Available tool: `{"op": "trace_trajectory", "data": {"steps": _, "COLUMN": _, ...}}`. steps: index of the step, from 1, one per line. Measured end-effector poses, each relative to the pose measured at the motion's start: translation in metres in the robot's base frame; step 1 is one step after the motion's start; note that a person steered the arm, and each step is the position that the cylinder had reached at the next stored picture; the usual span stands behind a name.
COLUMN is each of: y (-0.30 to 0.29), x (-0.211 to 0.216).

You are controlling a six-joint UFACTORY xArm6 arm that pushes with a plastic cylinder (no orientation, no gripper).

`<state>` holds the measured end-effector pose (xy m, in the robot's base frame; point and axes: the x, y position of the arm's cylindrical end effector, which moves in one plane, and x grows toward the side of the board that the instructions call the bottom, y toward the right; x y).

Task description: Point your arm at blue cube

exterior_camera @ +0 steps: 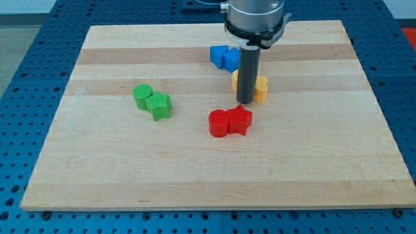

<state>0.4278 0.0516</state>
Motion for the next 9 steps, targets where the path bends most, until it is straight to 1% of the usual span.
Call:
{"op": "trace_trajectory", "data": {"steps": 1, "y": 0.0, "x": 0.008}}
{"op": "trace_trajectory", "data": {"steps": 4, "y": 0.061, "x": 0.01}}
{"op": "trace_trajectory", "data": {"steps": 6, "y": 0.075, "x": 0.009}}
{"op": "trace_trajectory", "data": {"steps": 7, "y": 0.118, "x": -0.013}}
{"op": "trace_trajectory", "data": {"steps": 8, "y": 0.133, "x": -0.05}}
{"op": "trace_trajectory", "data": {"steps": 9, "y": 0.11, "x": -0.079}}
